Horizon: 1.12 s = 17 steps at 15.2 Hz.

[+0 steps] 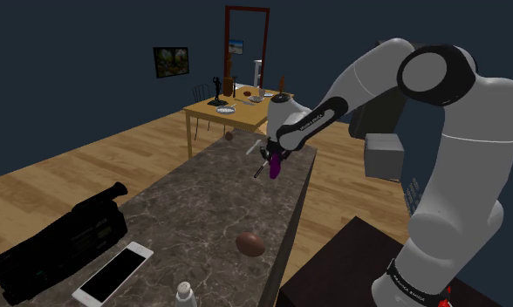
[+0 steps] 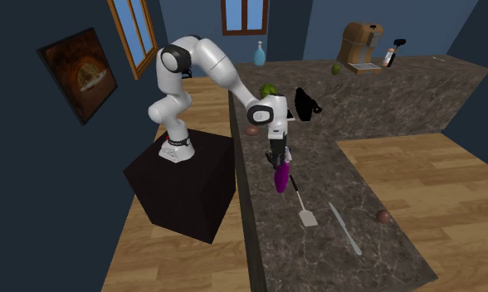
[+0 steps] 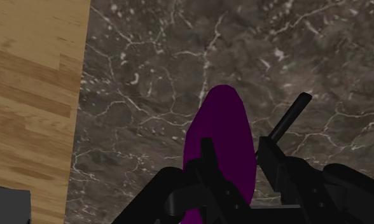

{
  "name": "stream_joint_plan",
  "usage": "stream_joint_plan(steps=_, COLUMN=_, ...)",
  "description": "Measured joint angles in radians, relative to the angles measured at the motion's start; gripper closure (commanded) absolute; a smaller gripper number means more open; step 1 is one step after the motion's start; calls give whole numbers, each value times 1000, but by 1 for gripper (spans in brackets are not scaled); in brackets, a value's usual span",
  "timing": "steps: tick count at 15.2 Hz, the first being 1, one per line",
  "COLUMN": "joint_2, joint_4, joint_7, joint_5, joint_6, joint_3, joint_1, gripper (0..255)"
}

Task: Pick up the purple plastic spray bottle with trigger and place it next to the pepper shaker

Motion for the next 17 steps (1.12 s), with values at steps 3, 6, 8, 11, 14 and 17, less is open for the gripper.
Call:
stream_joint_plan(steps=3, joint_2=-27, joint_4=3, joint_7=-22, joint_5=24, joint_6=-27, joint_3=8, joint_1=-4, gripper=255)
stream_joint_plan(steps=6, joint_2=-54, joint_4=14, joint_7=-49, joint_5=50, joint_6=-61, joint_3=16, joint_1=-8, gripper=255)
stream_joint_plan(steps=8, joint_2=-67, joint_4=20, joint_7=-63, joint_5=63, joint_6=-78, joint_3=19, joint_1=-10, gripper=255)
stream_joint_plan(steps=11, joint_2=-90, joint_4=30, joint_7=-84, joint_5=84, joint_6=-106, joint_3=24, joint_1=-13, gripper=255)
stream_joint_plan(steps=14, joint_2=-111, joint_4=47, joint_7=-104, joint_5=105, joint_6=-142, joint_3=30, joint_1=-13, gripper=255)
stream_joint_plan(steps=17, joint_2=-132, joint_4=61, joint_7=-127, joint_5=124, joint_6=-172, joint_3=32, joint_1=-16, gripper=255)
